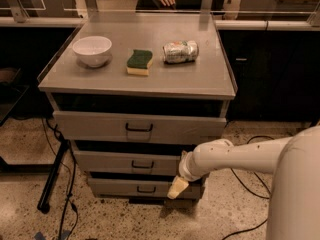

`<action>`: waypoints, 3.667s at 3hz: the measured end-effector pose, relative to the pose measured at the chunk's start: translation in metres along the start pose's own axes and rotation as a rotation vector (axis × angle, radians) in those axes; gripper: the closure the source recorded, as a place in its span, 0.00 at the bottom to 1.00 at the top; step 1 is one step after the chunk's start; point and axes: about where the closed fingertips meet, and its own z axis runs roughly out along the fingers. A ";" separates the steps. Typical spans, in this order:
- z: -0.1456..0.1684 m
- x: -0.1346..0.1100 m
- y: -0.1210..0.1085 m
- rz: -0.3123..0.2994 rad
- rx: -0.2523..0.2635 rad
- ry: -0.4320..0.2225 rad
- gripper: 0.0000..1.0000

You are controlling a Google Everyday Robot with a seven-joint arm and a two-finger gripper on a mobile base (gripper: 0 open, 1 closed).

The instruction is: Open middle drawer

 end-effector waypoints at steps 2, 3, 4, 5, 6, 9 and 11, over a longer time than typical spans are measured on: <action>0.019 0.005 -0.014 0.015 -0.002 0.011 0.00; 0.025 0.002 -0.022 0.007 0.003 0.011 0.00; 0.036 0.004 -0.022 0.002 -0.013 0.024 0.00; 0.051 0.012 -0.015 0.004 -0.051 0.049 0.00; 0.053 0.016 -0.010 0.007 -0.074 0.057 0.15; 0.053 0.016 -0.010 0.007 -0.074 0.057 0.91; 0.046 0.012 -0.011 0.007 -0.074 0.057 1.00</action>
Offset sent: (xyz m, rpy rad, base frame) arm 0.0306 -0.0030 -0.0215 -0.0089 0.0000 -0.0187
